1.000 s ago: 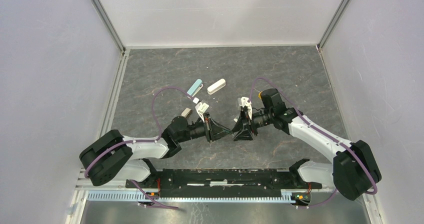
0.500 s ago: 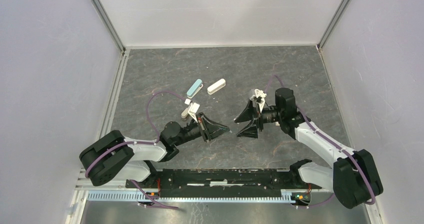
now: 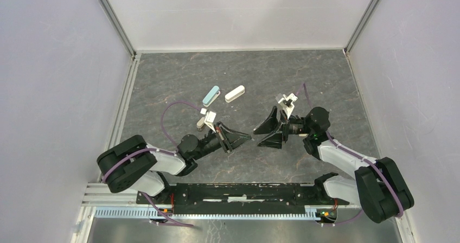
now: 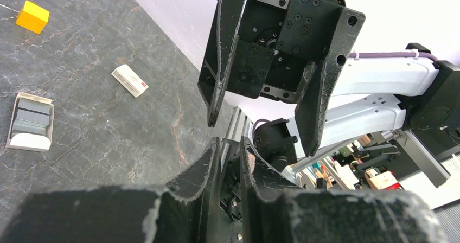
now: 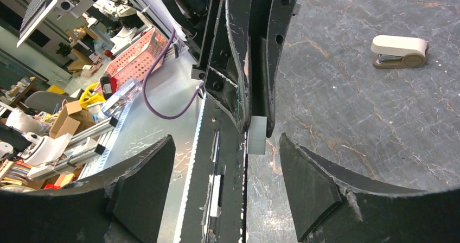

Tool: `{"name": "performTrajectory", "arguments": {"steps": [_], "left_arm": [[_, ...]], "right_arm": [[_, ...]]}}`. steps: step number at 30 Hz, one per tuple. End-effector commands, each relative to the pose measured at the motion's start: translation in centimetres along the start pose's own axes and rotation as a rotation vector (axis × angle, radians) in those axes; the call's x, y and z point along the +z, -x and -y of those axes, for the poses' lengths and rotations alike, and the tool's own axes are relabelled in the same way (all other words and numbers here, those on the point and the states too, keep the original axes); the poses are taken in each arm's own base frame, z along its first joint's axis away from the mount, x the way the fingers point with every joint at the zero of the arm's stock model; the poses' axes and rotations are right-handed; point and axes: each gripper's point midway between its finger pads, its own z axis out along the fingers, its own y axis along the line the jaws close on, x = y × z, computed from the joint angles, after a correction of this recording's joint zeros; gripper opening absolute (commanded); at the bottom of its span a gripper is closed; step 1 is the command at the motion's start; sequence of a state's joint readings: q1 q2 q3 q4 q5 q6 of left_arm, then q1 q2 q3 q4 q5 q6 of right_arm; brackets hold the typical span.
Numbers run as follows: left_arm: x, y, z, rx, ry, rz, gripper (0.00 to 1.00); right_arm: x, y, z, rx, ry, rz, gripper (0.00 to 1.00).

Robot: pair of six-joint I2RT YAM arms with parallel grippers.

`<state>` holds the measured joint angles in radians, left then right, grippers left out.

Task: Unload the staples from the stapler
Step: Pick up the staple from the center of the board.

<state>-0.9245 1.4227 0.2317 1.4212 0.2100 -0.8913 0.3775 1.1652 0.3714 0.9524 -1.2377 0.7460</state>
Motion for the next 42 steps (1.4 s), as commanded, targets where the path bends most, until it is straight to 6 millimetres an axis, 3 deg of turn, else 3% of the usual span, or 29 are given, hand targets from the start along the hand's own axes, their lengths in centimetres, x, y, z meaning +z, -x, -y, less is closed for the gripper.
{"name": "performTrajectory", "arguments": {"steps": [1, 7, 23, 37, 42], "left_arm": [[1.2, 2.2, 2.1, -0.021, -0.085, 0.094, 0.08], [1.4, 2.1, 2.3, -0.025, -0.089, 0.094, 0.08], [1.7, 2.1, 2.0, -0.033, -0.071, 0.105, 0.08], [1.7, 1.5, 1.9, -0.041, -0.069, 0.089, 0.08], [1.6, 1.5, 1.8, -0.041, -0.066, 0.092, 0.08]], "right_arm": [[0.0, 0.8, -0.3, -0.033, 0.001, 0.023, 0.75], [0.0, 0.0, 1.3, -0.006, -0.051, -0.007, 0.73], [0.1, 0.0, 1.1, 0.003, -0.043, 0.000, 0.48], [0.1, 0.2, 1.1, -0.003, -0.049, 0.006, 0.45], [0.0, 0.2, 1.3, -0.006, -0.054, 0.007, 0.37]]}}
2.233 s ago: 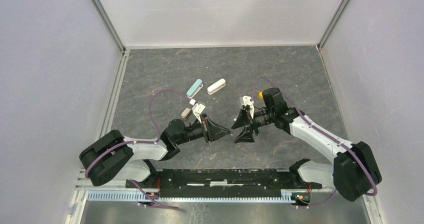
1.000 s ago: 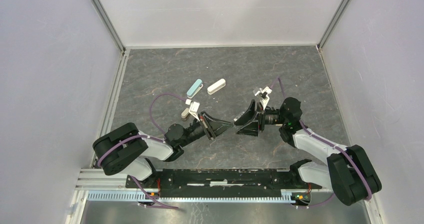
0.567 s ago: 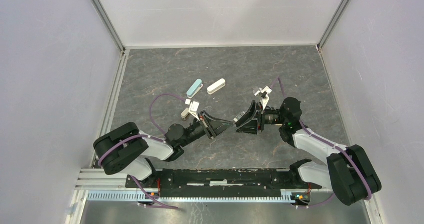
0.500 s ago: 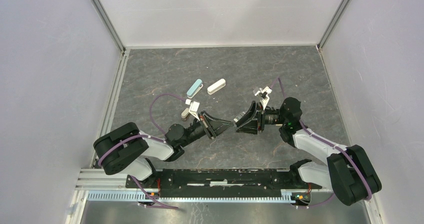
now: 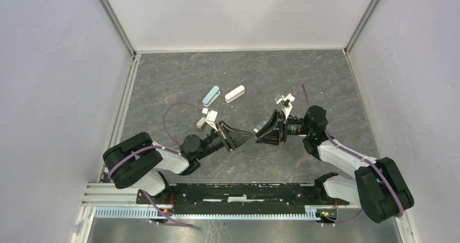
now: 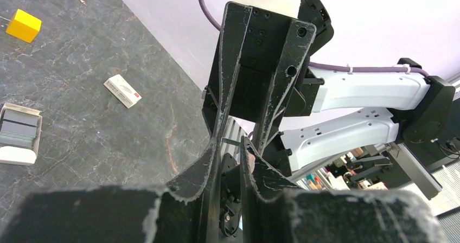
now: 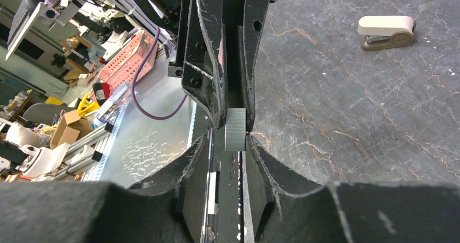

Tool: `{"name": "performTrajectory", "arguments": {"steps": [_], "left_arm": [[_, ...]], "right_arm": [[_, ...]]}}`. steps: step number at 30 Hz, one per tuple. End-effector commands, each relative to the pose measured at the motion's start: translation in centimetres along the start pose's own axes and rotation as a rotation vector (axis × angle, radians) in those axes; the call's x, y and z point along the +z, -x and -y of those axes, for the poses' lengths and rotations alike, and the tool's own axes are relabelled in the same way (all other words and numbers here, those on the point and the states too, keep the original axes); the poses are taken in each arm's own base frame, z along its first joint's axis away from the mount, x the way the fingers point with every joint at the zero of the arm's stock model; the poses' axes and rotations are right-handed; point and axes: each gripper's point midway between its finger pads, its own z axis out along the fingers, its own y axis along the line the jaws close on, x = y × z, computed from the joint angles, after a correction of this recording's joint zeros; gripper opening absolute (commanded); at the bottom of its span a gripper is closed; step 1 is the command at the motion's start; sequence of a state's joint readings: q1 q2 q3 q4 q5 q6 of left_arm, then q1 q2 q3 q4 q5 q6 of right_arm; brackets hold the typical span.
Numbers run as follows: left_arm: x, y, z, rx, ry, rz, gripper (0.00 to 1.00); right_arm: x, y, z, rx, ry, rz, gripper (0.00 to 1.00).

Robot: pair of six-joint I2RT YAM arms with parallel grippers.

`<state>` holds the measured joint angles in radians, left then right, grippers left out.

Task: Unload the staples from the stapler
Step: Pick up the staple from the center of the board.

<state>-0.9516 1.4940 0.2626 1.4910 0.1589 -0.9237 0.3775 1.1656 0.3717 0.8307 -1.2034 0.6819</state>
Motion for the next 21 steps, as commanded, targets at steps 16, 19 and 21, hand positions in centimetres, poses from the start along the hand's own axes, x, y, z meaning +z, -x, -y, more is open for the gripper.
{"name": "performTrajectory", "arguments": {"steps": [16, 19, 21], "left_arm": [[0.3, 1.6, 1.9, -0.012, -0.058, 0.067, 0.36], [-0.3, 2.0, 1.9, 0.003, -0.051, 0.084, 0.50], [-1.1, 2.5, 1.6, 0.012, -0.025, 0.099, 0.58]], "right_arm": [[0.1, 0.9, 0.7, -0.078, -0.025, -0.001, 0.15], [0.0, 0.7, 1.4, -0.111, -0.063, -0.021, 0.15], [-0.2, 0.6, 2.3, -0.149, -0.109, -0.045, 0.15]]}}
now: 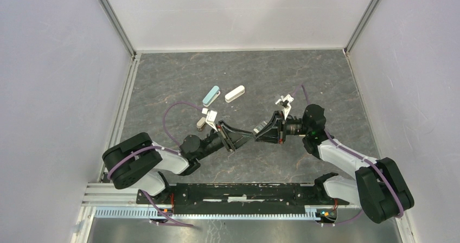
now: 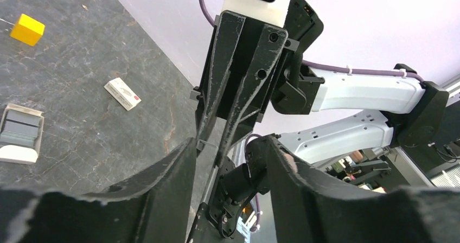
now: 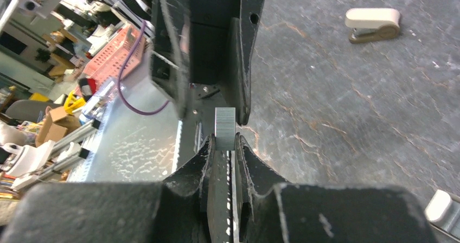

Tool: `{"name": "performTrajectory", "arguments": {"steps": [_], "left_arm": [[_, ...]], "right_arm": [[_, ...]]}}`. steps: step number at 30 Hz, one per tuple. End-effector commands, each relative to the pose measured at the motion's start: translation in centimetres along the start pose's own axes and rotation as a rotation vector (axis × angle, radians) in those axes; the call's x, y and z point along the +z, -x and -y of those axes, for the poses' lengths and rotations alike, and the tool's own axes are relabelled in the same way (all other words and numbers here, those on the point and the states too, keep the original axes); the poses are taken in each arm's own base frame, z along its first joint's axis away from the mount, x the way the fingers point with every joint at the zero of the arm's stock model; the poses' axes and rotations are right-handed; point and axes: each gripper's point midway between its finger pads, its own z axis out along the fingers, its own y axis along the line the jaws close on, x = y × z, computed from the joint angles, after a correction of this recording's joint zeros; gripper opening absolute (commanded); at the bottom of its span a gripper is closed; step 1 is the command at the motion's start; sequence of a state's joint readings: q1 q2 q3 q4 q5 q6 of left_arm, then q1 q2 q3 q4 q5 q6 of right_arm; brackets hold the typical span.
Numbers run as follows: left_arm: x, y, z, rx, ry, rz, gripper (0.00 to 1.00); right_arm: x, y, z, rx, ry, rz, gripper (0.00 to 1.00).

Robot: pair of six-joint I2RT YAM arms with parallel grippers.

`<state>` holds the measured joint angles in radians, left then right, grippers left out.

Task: Unload the staples from the stapler
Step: Pick up the staple from the center of the board.

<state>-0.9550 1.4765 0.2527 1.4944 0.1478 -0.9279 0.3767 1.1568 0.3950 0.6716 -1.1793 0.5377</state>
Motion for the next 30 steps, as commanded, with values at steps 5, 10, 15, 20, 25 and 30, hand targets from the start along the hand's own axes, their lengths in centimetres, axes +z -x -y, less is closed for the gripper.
{"name": "performTrajectory", "arguments": {"steps": [5, 10, 15, 20, 25, 30], "left_arm": [[-2.6, 2.7, -1.9, 0.063, 0.170, 0.074, 0.64], [-4.9, 2.6, -6.3, 0.145, 0.468, 0.002, 0.63], [-6.8, 3.3, -7.2, 0.190, 0.557, 0.014, 0.63], [-7.5, 3.5, -7.6, 0.206, 0.580, 0.022, 0.63], [-7.6, 3.2, -8.0, 0.199, 0.585, 0.019, 0.63], [-7.1, 2.2, -8.5, 0.179, 0.572, -0.008, 0.63]], "right_arm": [[-0.7, 1.4, 3.2, -0.221, -0.185, -0.061, 0.15], [-1.9, 1.9, 5.8, -0.328, -0.342, -0.104, 0.15], [-3.5, 2.0, 8.6, -0.385, -0.509, -0.153, 0.15], [-4.5, 1.7, 10.6, -0.401, -0.609, -0.202, 0.15], [-4.8, 1.3, 12.2, -0.436, -0.696, -0.254, 0.15], [-4.7, 0.9, 13.6, -0.447, -0.752, -0.306, 0.15]]}}
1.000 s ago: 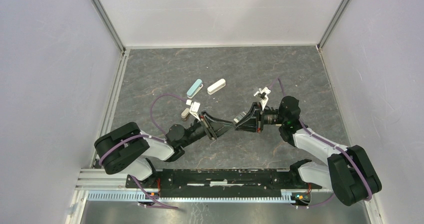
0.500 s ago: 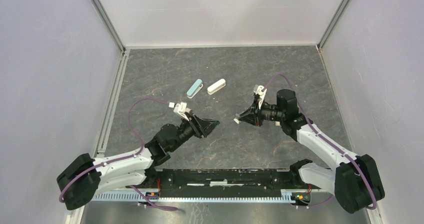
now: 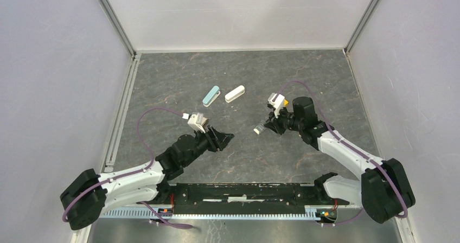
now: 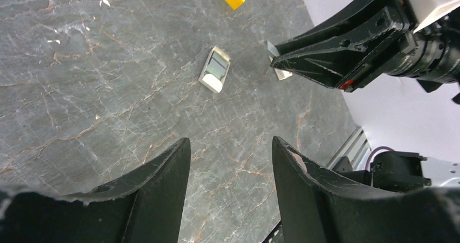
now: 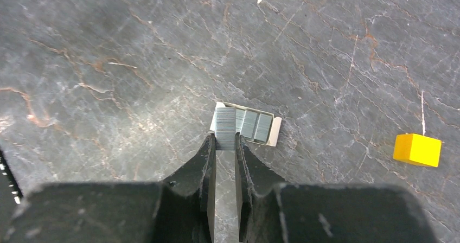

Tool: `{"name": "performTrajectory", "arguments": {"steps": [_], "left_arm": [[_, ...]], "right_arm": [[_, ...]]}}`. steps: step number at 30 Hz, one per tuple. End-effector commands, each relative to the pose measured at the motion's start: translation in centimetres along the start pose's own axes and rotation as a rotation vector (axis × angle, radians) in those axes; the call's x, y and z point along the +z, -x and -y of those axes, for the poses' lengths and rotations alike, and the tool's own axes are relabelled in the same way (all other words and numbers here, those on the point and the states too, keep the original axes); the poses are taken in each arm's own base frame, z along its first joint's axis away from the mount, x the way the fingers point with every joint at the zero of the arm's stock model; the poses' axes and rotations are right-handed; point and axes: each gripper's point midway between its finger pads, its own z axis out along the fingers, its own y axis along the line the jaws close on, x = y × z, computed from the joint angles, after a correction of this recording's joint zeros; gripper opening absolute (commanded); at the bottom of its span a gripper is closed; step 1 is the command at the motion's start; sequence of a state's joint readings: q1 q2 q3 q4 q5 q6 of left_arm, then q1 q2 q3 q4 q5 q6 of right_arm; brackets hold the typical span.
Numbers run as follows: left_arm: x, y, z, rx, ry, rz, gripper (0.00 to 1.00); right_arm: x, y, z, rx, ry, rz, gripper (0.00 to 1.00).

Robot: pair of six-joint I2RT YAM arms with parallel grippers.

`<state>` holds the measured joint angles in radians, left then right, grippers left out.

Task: Unload the staples from the stapler
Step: Pick up the staple from the center of the board, then place the staple in the staple box.

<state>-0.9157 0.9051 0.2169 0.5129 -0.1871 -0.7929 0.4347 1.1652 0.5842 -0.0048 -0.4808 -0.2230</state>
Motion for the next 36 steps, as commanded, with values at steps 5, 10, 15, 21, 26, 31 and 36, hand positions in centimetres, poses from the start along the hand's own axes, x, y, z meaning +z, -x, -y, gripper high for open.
{"name": "performTrajectory", "arguments": {"steps": [5, 10, 15, 21, 26, 31, 36], "left_arm": [[1.1, -0.5, -0.1, 0.021, -0.022, 0.006, 0.63], [1.0, -0.7, -0.2, 0.024, -0.024, 0.002, 0.63], [0.6, -0.6, -0.5, 0.023, -0.022, 0.012, 0.64], [0.2, -0.4, -0.2, 0.016, -0.037, 0.024, 0.64], [0.1, -0.3, -0.3, 0.017, -0.037, 0.030, 0.64], [0.0, -0.4, -0.5, 0.016, -0.035, 0.029, 0.64], [-0.1, -0.4, -0.5, 0.015, -0.035, 0.033, 0.64]], "right_arm": [[1.5, 0.7, 2.6, -0.087, -0.137, -0.063, 0.15], [2.5, -0.7, 2.3, -0.094, -0.130, -0.138, 0.15], [3.4, -1.4, 2.0, -0.106, -0.123, -0.180, 0.15], [4.2, -2.5, 1.9, -0.105, -0.114, -0.231, 0.15], [4.6, -3.0, 1.9, -0.108, -0.117, -0.255, 0.15], [4.9, -3.4, 1.6, -0.107, -0.103, -0.271, 0.16], [5.2, -3.7, 1.3, -0.113, -0.092, -0.282, 0.16]]}}
